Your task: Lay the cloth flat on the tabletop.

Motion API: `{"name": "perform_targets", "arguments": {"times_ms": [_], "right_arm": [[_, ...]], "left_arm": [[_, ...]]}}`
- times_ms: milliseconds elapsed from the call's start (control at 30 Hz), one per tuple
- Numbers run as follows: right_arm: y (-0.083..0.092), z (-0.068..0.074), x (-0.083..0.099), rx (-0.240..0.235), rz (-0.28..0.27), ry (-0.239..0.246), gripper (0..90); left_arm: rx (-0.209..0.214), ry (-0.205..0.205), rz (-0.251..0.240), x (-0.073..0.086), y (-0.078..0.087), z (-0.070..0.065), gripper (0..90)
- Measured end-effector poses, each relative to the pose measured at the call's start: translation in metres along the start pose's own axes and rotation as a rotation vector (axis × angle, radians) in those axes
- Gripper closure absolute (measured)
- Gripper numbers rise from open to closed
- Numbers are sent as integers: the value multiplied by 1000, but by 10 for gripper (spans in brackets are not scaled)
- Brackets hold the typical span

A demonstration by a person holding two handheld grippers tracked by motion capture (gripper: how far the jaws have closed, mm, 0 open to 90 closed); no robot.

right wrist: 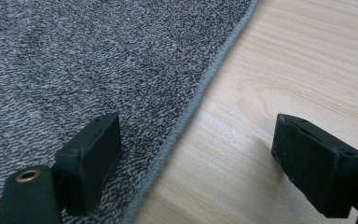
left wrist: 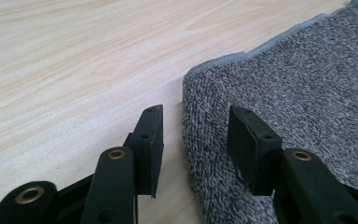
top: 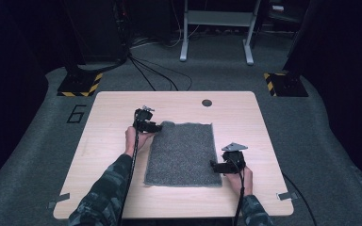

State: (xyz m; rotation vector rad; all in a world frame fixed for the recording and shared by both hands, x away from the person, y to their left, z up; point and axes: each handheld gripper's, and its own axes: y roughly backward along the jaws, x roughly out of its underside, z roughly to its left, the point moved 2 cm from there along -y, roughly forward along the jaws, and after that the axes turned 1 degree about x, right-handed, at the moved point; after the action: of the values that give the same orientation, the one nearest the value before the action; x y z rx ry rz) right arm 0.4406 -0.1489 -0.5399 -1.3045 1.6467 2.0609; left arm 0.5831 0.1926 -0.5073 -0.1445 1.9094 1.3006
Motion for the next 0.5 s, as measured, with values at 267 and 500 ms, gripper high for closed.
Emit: {"name": "perform_targets", "arguments": {"times_ms": [267, 500], "right_arm": [[0, 0, 0, 0, -3, 3, 154], [0, 0, 0, 1, -6, -1, 155]], "left_arm": [[-5, -9, 34, 2, -11, -4, 614], [-16, -47, 35, 3, -11, -8, 831]]}}
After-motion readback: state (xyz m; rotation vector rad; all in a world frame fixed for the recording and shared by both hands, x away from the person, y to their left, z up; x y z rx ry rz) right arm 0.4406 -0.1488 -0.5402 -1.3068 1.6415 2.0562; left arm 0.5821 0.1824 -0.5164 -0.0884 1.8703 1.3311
